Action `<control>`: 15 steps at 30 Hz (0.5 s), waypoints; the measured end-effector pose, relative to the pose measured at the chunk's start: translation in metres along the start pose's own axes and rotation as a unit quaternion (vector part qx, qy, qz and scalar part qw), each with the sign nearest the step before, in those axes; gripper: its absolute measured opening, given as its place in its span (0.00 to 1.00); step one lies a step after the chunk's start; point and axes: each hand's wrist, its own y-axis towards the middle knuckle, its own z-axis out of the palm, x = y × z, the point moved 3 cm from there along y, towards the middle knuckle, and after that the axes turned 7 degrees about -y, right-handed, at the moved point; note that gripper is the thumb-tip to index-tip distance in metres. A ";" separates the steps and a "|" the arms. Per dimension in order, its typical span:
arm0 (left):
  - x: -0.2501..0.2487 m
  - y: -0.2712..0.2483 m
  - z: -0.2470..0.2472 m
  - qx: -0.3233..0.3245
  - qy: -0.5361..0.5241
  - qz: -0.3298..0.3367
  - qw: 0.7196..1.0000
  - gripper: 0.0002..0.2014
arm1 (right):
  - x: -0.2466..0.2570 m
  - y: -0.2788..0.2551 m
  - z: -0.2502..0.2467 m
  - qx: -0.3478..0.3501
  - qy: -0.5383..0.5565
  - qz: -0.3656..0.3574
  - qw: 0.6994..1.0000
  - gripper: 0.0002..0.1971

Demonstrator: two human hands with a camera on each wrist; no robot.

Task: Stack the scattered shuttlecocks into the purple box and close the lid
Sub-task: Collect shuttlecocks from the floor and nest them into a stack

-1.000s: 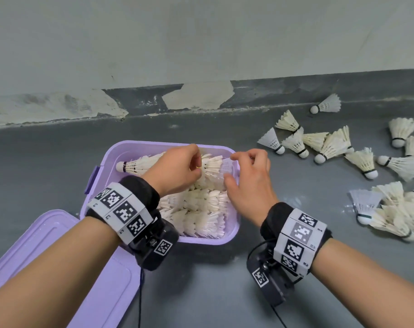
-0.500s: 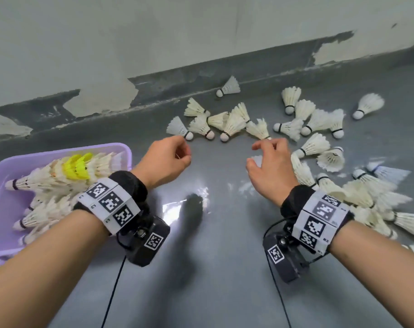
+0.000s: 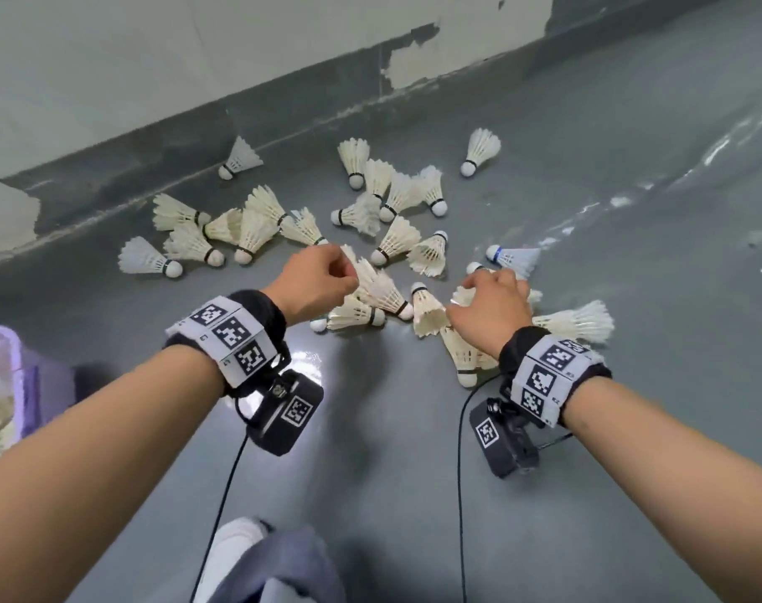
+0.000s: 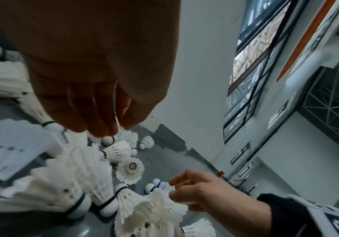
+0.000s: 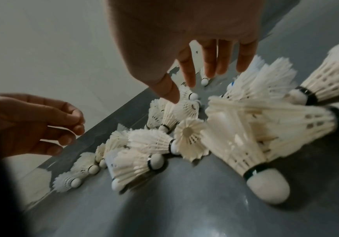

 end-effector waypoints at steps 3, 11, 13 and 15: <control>-0.005 0.025 0.016 0.024 -0.030 -0.002 0.999 0.01 | -0.001 0.006 0.008 0.058 -0.037 -0.012 0.998 0.20; 0.011 0.033 0.093 0.023 -0.213 -0.048 0.976 0.06 | -0.021 0.004 0.017 0.014 -0.106 -0.053 0.993 0.09; 0.010 0.028 0.105 0.037 -0.228 -0.047 0.972 0.04 | -0.027 0.004 0.017 -0.007 -0.060 -0.030 0.998 0.06; 0.011 0.029 0.110 0.059 -0.227 -0.042 0.971 0.08 | -0.028 0.000 0.018 -0.030 0.014 -0.006 0.999 0.05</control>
